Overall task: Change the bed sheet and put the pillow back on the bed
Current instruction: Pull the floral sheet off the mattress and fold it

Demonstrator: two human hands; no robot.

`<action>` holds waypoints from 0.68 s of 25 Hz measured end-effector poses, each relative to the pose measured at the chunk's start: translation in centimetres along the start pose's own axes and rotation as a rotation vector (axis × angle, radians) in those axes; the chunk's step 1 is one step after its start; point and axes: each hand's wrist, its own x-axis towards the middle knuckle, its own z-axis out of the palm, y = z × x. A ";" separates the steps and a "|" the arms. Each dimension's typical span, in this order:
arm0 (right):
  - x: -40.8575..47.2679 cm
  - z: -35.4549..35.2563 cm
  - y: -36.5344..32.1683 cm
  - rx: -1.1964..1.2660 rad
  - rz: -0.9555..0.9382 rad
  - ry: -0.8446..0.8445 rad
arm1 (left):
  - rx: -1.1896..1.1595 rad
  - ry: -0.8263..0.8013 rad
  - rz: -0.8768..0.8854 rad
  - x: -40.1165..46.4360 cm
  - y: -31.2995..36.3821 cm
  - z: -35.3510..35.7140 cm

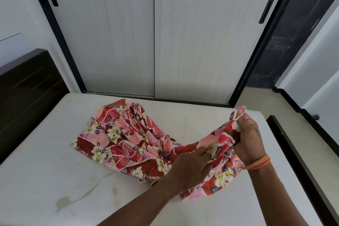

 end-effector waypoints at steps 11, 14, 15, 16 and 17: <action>1.1 1.4 0.4 0.101 0.037 -0.076 | -0.726 0.077 -0.490 0.0 0.4 -0.6; 1.5 1.4 0.2 0.130 0.040 -0.081 | -0.564 0.042 -0.433 0.4 -1.0 -0.8; 1.5 1.4 0.2 0.123 0.036 -0.079 | -0.448 0.004 -0.352 0.6 -1.5 -0.6; 1.6 1.4 0.2 0.116 0.032 -0.081 | -0.325 -0.030 -0.256 0.7 -1.9 -0.5; 1.5 1.5 0.2 0.114 0.028 -0.088 | -0.222 -0.048 -0.181 1.0 -2.1 -0.5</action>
